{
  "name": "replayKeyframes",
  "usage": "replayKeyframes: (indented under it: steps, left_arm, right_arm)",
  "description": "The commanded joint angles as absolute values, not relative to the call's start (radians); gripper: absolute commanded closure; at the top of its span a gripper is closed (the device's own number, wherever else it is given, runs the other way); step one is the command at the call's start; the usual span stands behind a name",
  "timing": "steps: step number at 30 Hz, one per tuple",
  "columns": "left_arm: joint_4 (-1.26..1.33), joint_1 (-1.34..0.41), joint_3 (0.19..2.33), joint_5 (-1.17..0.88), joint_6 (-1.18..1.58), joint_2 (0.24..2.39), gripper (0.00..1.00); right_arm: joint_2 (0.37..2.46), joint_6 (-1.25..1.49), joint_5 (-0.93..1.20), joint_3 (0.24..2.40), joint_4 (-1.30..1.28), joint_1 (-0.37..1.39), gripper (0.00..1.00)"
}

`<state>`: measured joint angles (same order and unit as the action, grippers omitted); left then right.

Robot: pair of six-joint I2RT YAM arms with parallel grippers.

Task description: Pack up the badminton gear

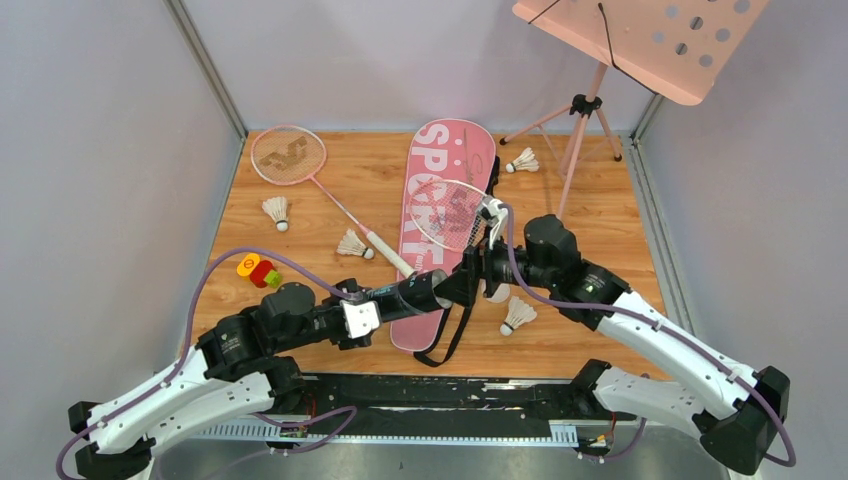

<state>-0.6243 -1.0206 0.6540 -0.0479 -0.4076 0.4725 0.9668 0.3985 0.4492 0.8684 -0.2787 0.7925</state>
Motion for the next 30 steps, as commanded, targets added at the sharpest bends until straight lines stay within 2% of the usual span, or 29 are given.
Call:
replayKeyframes:
  steps: [1,13,16,20,24,30]
  left_arm:
    - [-0.561,-1.021,0.663,-0.053,-0.41,0.473,0.51]
    - [-0.569,-1.021,0.668,-0.006,-0.406,0.483,0.51]
    - [-0.571,-1.021,0.67,-0.003,-0.405,0.482,0.51]
    - [-0.569,-1.021,0.668,-0.003,-0.404,0.476,0.51]
    - [-0.569,-1.02,0.668,-0.006,-0.405,0.474,0.51]
    - [-0.569,-1.021,0.667,-0.01,-0.403,0.474,0.51]
  right_arm:
    - [0.938,0.415,0.458,0.866,-0.216,0.793,0.17]
    - [0.751,0.399,0.247,0.838,-0.388,0.79,0.19]
    - [0.771,0.393,0.059,0.835,-0.499,0.782,0.24]
    - [0.855,0.414,-0.085,0.834,-0.609,0.731,0.35]
    - [0.944,0.432,-0.073,0.802,-0.626,0.66,0.4]
    - [1.077,0.447,0.04,0.759,-0.624,0.482,0.38]
